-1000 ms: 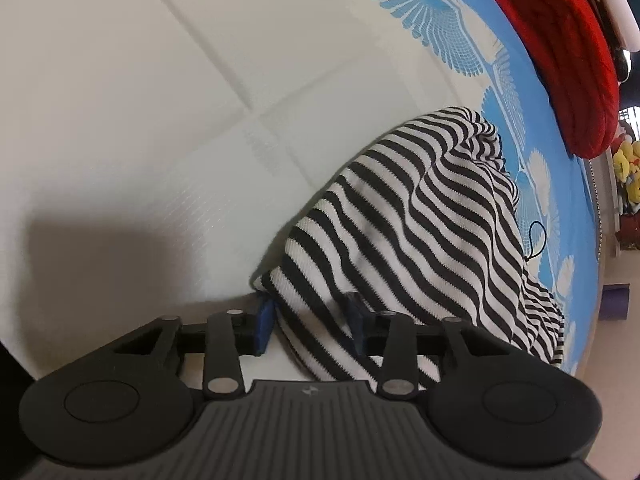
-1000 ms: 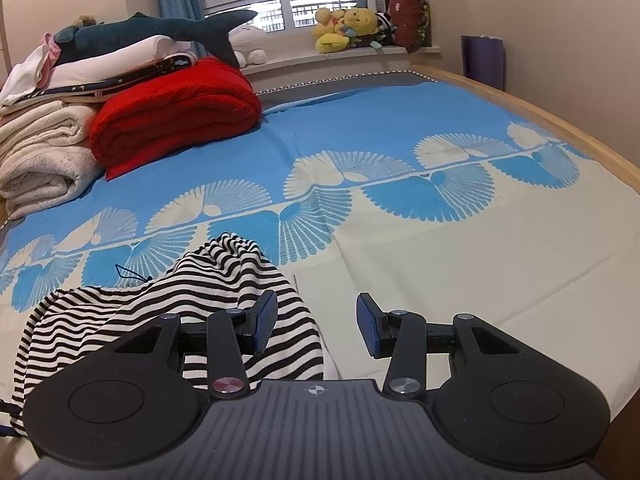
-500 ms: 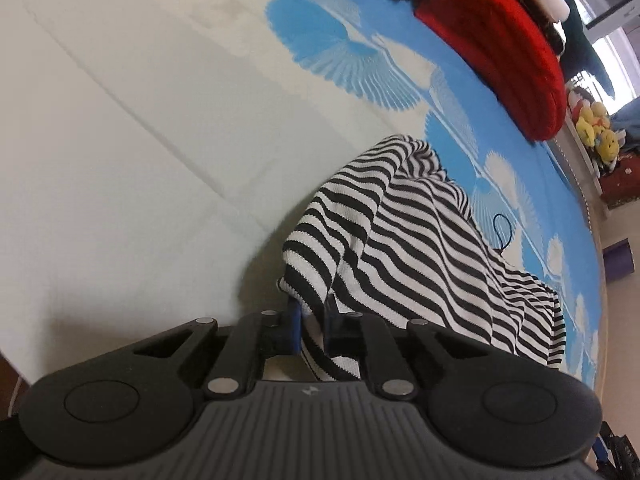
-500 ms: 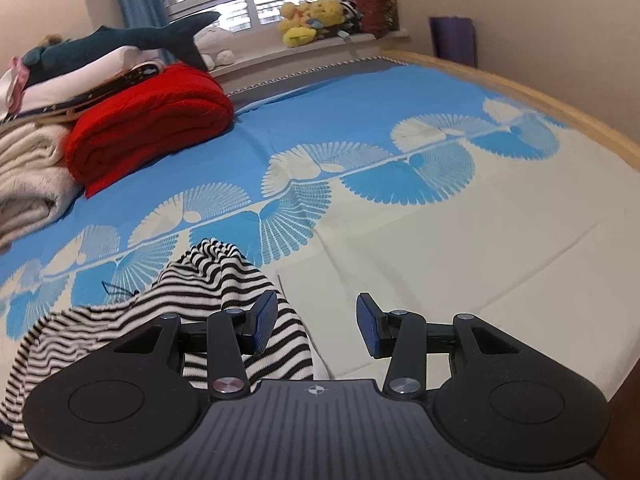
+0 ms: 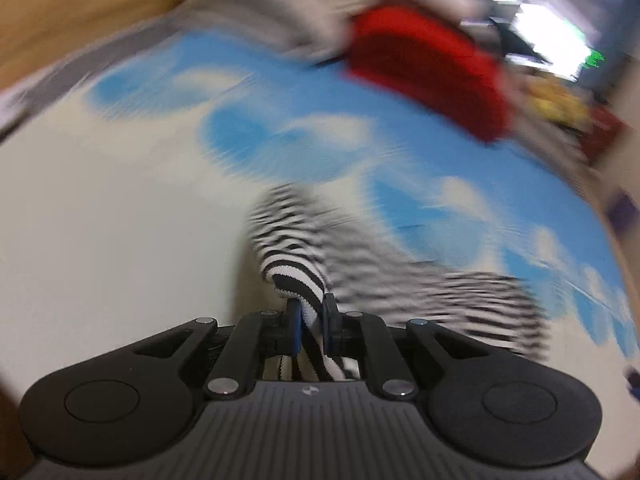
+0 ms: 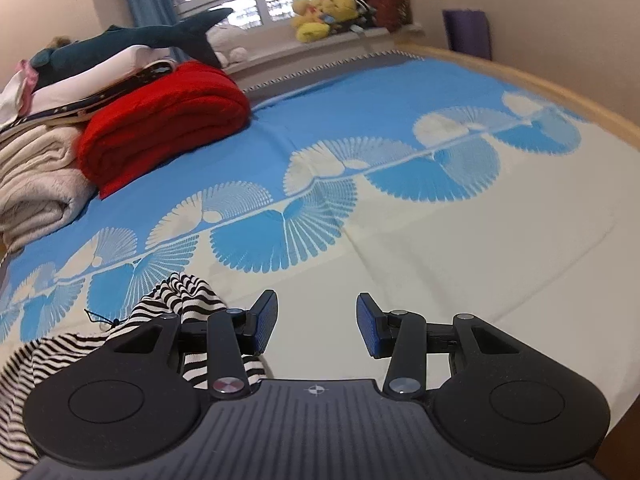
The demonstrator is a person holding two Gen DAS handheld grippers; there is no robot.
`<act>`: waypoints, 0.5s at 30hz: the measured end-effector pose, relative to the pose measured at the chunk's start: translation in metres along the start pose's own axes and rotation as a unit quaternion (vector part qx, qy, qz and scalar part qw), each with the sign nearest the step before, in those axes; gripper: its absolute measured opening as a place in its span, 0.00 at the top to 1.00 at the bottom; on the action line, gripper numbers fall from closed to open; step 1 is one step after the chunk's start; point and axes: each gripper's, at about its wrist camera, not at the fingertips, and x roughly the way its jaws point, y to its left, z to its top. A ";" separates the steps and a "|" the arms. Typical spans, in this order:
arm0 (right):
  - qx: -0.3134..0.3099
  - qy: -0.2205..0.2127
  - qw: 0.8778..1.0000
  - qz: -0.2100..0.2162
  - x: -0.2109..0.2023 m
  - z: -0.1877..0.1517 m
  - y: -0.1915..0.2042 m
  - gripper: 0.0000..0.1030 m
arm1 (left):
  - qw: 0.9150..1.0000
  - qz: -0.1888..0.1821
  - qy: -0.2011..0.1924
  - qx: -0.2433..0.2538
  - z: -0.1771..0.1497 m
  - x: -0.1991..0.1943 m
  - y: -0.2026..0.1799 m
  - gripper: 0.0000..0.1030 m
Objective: Fold small clothes
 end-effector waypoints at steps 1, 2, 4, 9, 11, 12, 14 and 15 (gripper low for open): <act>-0.008 -0.004 1.000 0.000 -0.002 0.001 -0.001 0.56 | 0.999 -0.031 -0.016 0.030 -0.002 -0.005 -0.029 0.91; -0.016 -0.008 1.000 0.000 -0.005 0.001 -0.003 0.56 | 0.997 -0.057 -0.026 0.052 -0.006 -0.007 -0.053 0.91; -0.024 -0.013 1.000 -0.001 -0.008 0.002 -0.008 0.59 | 0.987 -0.115 -0.042 0.100 -0.019 -0.012 -0.107 0.91; -0.028 -0.015 0.999 -0.003 -0.011 0.004 -0.023 0.66 | 0.949 -0.241 0.006 0.203 -0.077 0.006 -0.222 0.90; -0.025 -0.016 1.000 -0.003 -0.010 0.006 -0.028 0.66 | 0.932 -0.266 0.077 0.232 -0.105 0.030 -0.252 0.83; -0.022 -0.015 1.000 -0.002 -0.009 0.007 -0.030 0.66 | 0.928 -0.266 0.109 0.235 -0.114 0.040 -0.258 0.83; -0.011 -0.010 1.000 0.003 -0.007 0.008 -0.033 0.66 | 0.931 -0.263 0.146 0.206 -0.114 0.048 -0.254 0.83; -0.006 -0.006 1.000 0.009 -0.005 0.009 -0.034 0.65 | 0.933 -0.272 0.151 0.181 -0.105 0.047 -0.246 0.83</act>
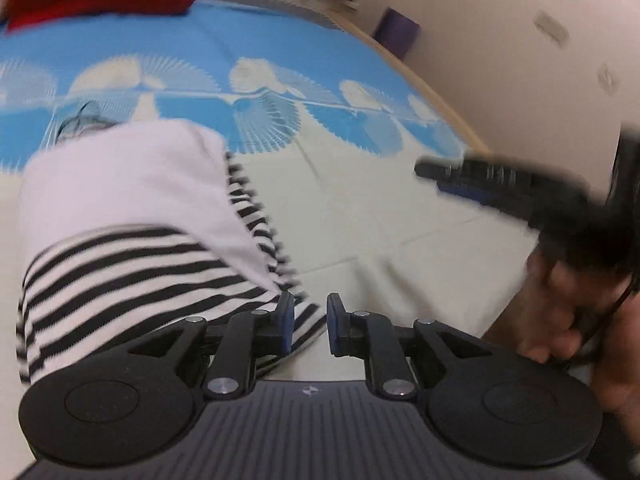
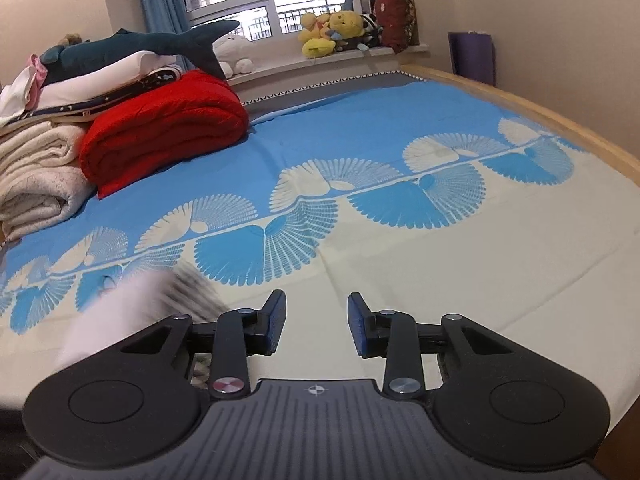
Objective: Fold small clothes
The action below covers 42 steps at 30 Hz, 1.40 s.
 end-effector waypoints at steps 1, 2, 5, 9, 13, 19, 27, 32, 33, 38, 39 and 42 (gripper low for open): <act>0.006 0.006 1.000 0.008 0.002 0.000 -0.001 0.65 | 1.000 -0.008 -0.011 -0.025 0.008 -0.014 0.010 0.80; 0.013 0.013 1.000 0.017 0.004 0.000 -0.001 0.65 | 0.999 -0.005 -0.022 -0.038 0.017 -0.029 0.019 0.76; 0.023 0.034 0.997 0.061 0.013 0.000 0.008 0.65 | 0.996 0.076 -0.035 -0.032 0.044 -0.065 0.042 0.75; 0.030 0.084 0.988 0.128 0.039 0.000 0.036 0.65 | 0.988 0.153 -0.017 -0.025 0.065 -0.080 0.076 0.60; 0.047 0.125 0.979 0.157 0.069 -0.002 0.068 0.60 | 0.987 0.155 -0.014 -0.043 0.037 -0.075 0.105 0.44; 0.074 0.159 0.974 0.142 0.114 -0.003 0.098 0.51 | 0.981 0.127 0.029 -0.144 0.026 -0.054 0.137 0.31; 0.159 0.179 0.958 0.159 0.159 -0.009 0.098 0.88 | 0.968 0.122 0.082 -0.204 0.027 -0.031 0.155 0.27; 0.192 0.079 0.946 0.247 0.121 0.014 0.085 0.95 | 0.976 0.114 0.079 -0.169 0.025 -0.024 0.146 0.18; 0.201 0.065 0.945 0.250 0.114 0.016 0.078 0.95 | 0.978 0.110 0.080 -0.155 0.026 -0.022 0.142 0.18; 0.081 0.146 0.984 0.062 0.142 0.001 0.077 0.95 | 0.979 0.146 0.126 -0.068 0.012 0.002 0.126 0.15; 0.069 0.157 0.983 0.064 0.147 -0.002 0.080 0.95 | 0.977 0.152 0.134 -0.061 0.009 0.005 0.126 0.15; 0.042 0.149 0.986 0.064 0.145 -0.004 0.090 0.95 | 0.976 0.152 0.149 -0.050 0.002 0.010 0.128 0.14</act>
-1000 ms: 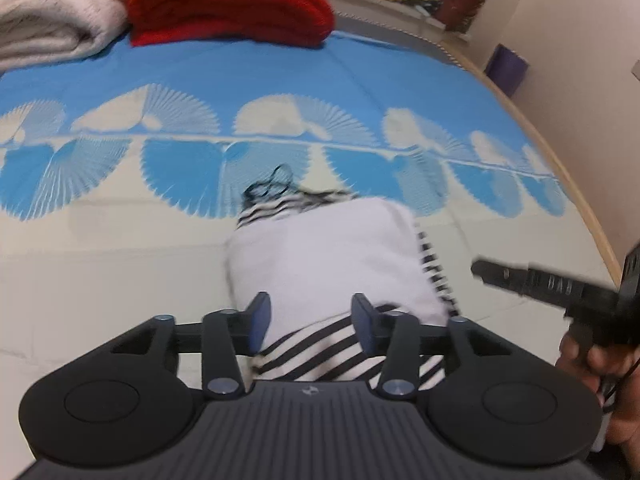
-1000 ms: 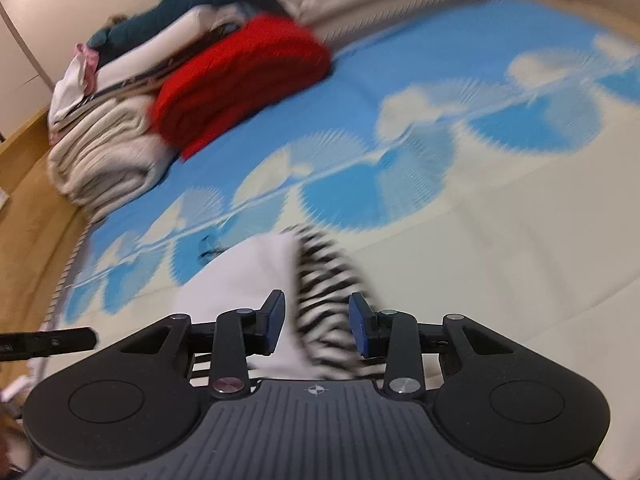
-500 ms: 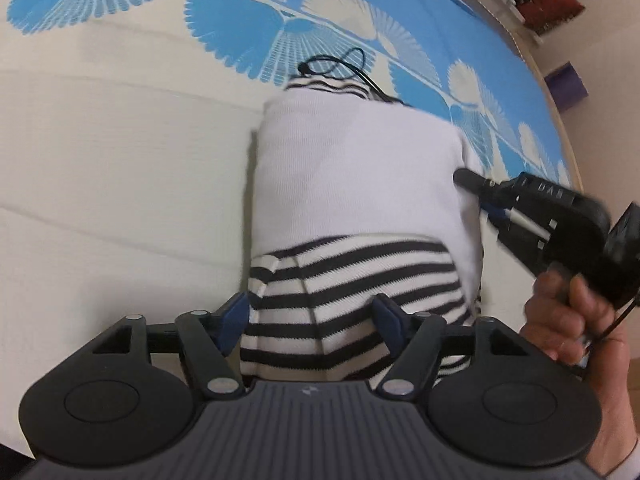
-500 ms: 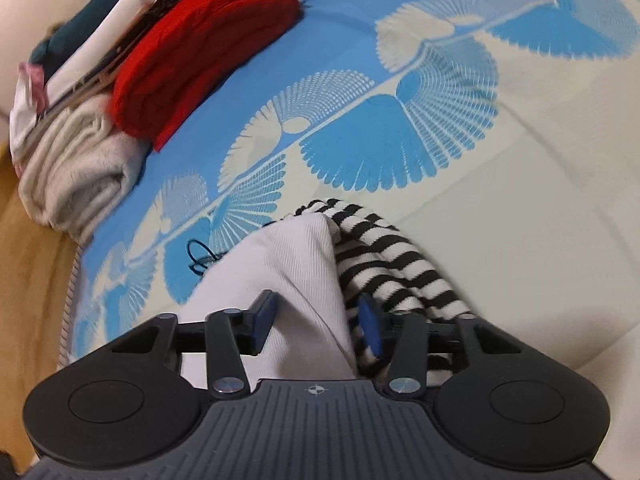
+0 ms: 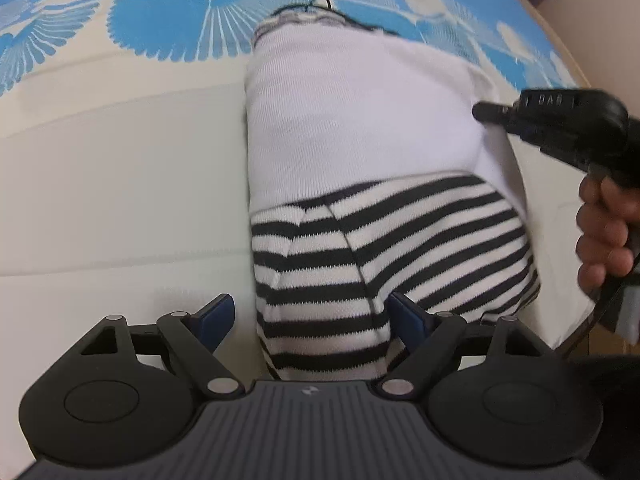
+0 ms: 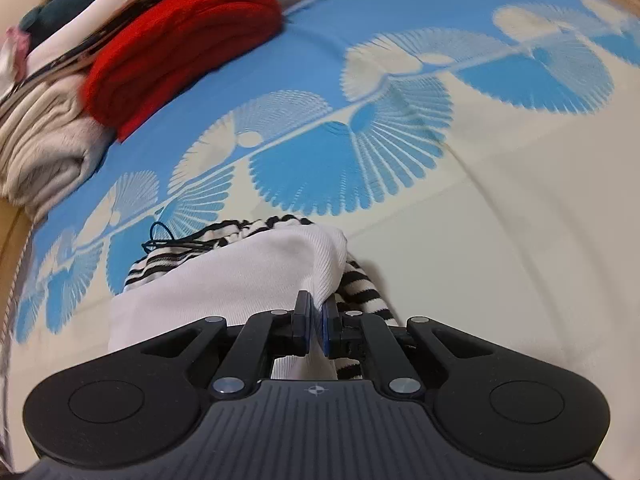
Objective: Fold small clothes
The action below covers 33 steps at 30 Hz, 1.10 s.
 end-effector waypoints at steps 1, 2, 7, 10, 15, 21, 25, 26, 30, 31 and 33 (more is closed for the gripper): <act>0.001 0.001 1.000 -0.002 -0.001 -0.001 0.000 0.95 | 1.000 0.003 0.000 0.005 -0.002 0.002 0.000 0.14; 0.005 0.003 1.000 -0.003 0.000 -0.002 -0.001 0.95 | 1.000 0.004 0.002 0.013 -0.003 0.005 0.000 0.13; 0.011 0.013 1.000 -0.001 0.002 -0.005 -0.009 0.95 | 0.999 -0.003 0.018 0.046 -0.011 0.010 -0.003 0.13; 0.037 0.006 0.998 0.043 -0.012 -0.003 -0.018 0.89 | 0.999 -0.038 0.006 0.024 -0.008 -0.008 0.005 0.16; 0.041 0.047 0.995 0.083 -0.024 -0.010 -0.035 0.57 | 0.997 -0.066 -0.020 -0.020 -0.006 -0.030 0.027 0.19; -0.016 0.102 0.989 0.102 -0.026 -0.031 -0.040 0.61 | 0.999 -0.019 0.027 0.033 -0.020 -0.003 0.015 0.20; -0.063 0.101 0.985 0.127 -0.038 -0.039 -0.035 0.96 | 0.998 -0.022 0.022 0.059 -0.020 -0.009 0.004 0.21; -0.053 0.082 0.982 0.163 -0.050 -0.035 -0.037 0.96 | 0.998 -0.036 0.008 0.055 -0.018 -0.018 0.003 0.21; -0.011 0.037 0.983 0.180 -0.076 -0.025 -0.058 0.97 | 0.997 -0.053 -0.009 0.056 -0.016 -0.030 0.009 0.21; -0.013 0.048 0.986 0.157 -0.073 -0.026 -0.063 0.97 | 0.997 -0.027 0.002 0.069 -0.018 -0.023 0.010 0.21; -0.039 0.079 0.991 0.103 -0.061 -0.033 -0.063 0.98 | 0.995 0.002 0.031 0.096 -0.024 -0.005 0.008 0.21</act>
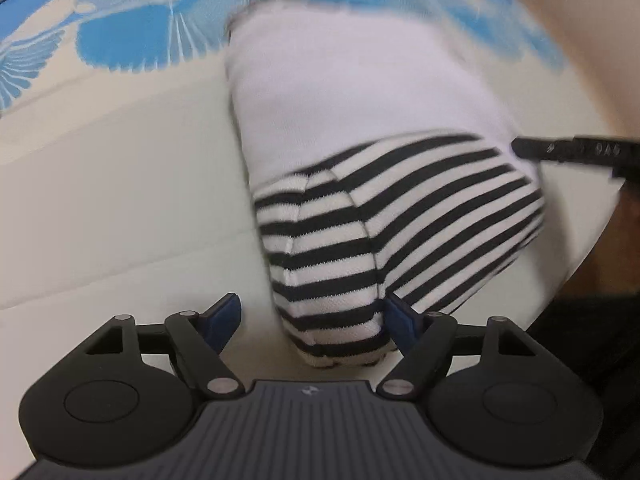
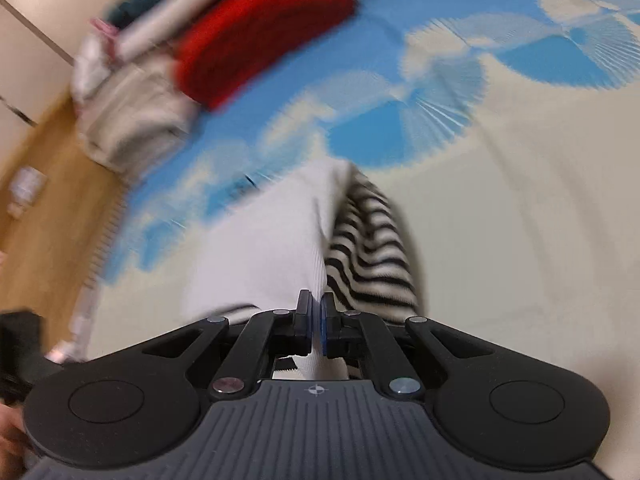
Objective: Fold small clothes
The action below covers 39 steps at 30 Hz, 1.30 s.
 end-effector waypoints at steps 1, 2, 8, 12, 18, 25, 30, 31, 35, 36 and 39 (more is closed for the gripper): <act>-0.016 0.023 0.999 -0.021 0.009 -0.004 0.001 0.98 | 1.000 0.000 0.007 0.012 -0.001 0.004 -0.003 0.20; -0.030 0.043 0.998 -0.034 0.017 -0.008 0.004 0.98 | 1.000 -0.001 0.009 0.021 -0.001 0.005 -0.005 0.20; -0.041 0.063 0.995 -0.062 0.032 -0.009 0.013 0.98 | 0.998 -0.035 -0.045 0.003 0.011 -0.030 -0.002 0.21; -0.052 0.068 0.994 -0.072 0.038 -0.008 0.018 0.98 | 0.995 -0.051 -0.063 -0.050 0.018 -0.037 0.015 0.22; -0.050 0.077 0.993 -0.080 0.044 -0.008 0.018 0.98 | 1.000 -0.013 -0.027 -0.005 0.021 -0.017 -0.001 0.21; -0.012 0.013 0.998 -0.058 0.025 0.002 0.018 0.67 | 0.981 -0.056 -0.115 -0.148 0.039 -0.032 0.040 0.18; 0.031 -0.023 0.997 -0.065 0.025 0.010 0.009 0.43 | 0.945 -0.080 -0.094 -0.302 0.044 -0.005 0.072 0.15; 0.039 -0.015 0.997 -0.066 0.031 0.011 0.008 0.43 | 0.939 -0.092 -0.091 -0.319 0.046 0.001 0.074 0.15; 0.046 0.018 0.995 -0.091 0.059 0.011 0.009 0.43 | 0.931 -0.116 -0.093 -0.334 0.053 0.014 0.070 0.14; 0.046 0.022 0.994 -0.096 0.064 0.010 0.010 0.43 | 0.929 -0.118 -0.093 -0.337 0.053 0.017 0.068 0.14; 0.053 0.030 0.992 -0.108 0.074 0.009 0.012 0.43 | 0.930 -0.120 -0.096 -0.334 0.061 0.030 0.066 0.13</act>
